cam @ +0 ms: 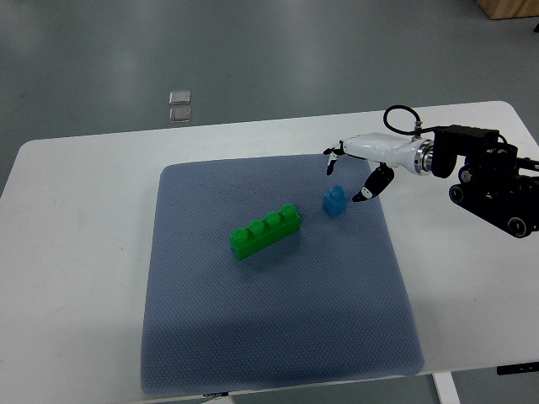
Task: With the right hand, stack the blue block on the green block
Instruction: 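Move the right hand down toward the small blue block, then close the right hand fingers around the blue block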
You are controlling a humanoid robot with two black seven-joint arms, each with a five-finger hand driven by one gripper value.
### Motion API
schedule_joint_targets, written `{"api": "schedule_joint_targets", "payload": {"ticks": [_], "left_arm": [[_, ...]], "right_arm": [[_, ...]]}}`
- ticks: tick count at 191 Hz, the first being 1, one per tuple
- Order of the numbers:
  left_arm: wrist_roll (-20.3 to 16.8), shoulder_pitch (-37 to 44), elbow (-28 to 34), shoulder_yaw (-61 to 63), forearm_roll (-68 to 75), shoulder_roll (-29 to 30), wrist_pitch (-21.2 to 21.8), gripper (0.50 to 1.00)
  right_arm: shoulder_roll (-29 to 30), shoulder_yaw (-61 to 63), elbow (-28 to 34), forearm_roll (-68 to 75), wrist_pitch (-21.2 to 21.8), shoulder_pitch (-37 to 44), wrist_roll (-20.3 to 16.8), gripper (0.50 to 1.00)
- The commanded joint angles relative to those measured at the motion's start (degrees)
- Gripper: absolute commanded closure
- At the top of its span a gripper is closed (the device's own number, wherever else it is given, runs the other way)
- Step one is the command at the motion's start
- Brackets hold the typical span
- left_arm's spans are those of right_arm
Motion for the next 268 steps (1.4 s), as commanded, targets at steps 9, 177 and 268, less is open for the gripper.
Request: {"api": "schedule_joint_targets", "payload": {"ticks": [9,177,268], "left_arm": [[0.0,0.0,0.0,0.0,0.0,0.0,0.0,0.5],[0.0,0.0,0.0,0.0,0.0,0.0,0.0,0.5],[0.0,0.0,0.0,0.0,0.0,0.0,0.0,0.5]], "right_arm": [[0.5,-1.4,-0.2,0.0,-0.5,0.1,-0.3,0.581],[1.9,-3.0,-0.3,-3.7,-1.1,0.1,-0.3,0.715],[2.0,-3.5,-0.2,-4.2,-1.0,0.2,-0.1,0.777]]}}
